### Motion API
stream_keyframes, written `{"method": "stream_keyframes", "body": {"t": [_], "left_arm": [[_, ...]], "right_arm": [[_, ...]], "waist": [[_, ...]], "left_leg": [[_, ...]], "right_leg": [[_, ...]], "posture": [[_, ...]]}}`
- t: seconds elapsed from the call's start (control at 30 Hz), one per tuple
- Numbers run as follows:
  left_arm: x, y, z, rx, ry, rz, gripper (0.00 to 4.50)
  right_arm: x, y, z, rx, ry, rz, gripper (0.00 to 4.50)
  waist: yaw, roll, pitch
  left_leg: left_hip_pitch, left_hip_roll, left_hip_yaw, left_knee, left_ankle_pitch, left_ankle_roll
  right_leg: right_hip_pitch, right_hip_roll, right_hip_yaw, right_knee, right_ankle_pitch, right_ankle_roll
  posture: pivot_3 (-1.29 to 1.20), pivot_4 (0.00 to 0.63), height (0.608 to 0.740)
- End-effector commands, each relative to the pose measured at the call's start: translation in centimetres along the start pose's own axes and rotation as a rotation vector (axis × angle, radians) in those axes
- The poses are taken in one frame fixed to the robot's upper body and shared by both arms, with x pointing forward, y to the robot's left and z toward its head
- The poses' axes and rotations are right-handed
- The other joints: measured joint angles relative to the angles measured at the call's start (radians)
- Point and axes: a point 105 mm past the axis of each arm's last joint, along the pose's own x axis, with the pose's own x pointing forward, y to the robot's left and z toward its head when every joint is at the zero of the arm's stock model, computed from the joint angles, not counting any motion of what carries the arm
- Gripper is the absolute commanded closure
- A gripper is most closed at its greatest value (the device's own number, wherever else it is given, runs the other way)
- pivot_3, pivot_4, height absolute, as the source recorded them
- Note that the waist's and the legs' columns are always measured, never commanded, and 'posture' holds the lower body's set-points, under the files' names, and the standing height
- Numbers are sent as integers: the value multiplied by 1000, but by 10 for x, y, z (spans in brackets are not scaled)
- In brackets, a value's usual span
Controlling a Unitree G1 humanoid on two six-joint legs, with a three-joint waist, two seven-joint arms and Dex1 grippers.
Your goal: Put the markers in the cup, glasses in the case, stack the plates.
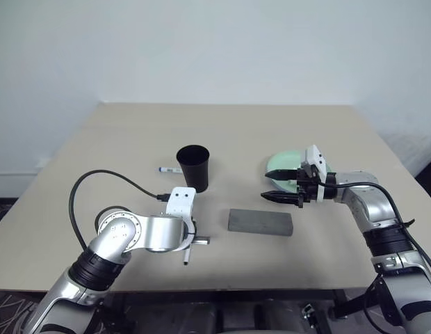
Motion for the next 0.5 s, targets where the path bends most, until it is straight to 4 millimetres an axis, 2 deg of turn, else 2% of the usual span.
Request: {"method": "stream_keyframes", "body": {"t": [0.03, 0.1, 0.33, 0.5], "left_arm": [[-9, 3, 18, 34, -56, 13, 4462], [-12, 7, 26, 42, -77, 30, 4462], [-17, 12, 34, 52, -103, 49, 4462], [-29, 1, 53, 112, -204, -1, 4462]], "right_arm": [[-8, -5, 19, -63, -37, -24, 897], [-8, -5, 20, -63, -36, -25, 897], [-8, -6, 20, -66, -34, -25, 897], [-8, -7, 21, -69, -32, -24, 897]], "waist": [[0, 0, 0], [0, 0, 0], [0, 0, 0], [1, 0, 0]], "left_leg": [[0, 0, 0, 0, 0, 0], [0, 0, 0, 0, 0, 0], [0, 0, 0, -3, 0, 0], [-1, -1, -1, -4, 0, -1]], "right_leg": [[0, 0, 0, 0, 0, 0], [0, 0, 0, 0, 0, 0], [-2, 0, 0, -1, 0, 0], [-2, 0, 0, -1, 0, 0]], "posture": [[0, 0, 740], [0, 0, 740], [0, 0, 740], [0, 0, 740]]}}
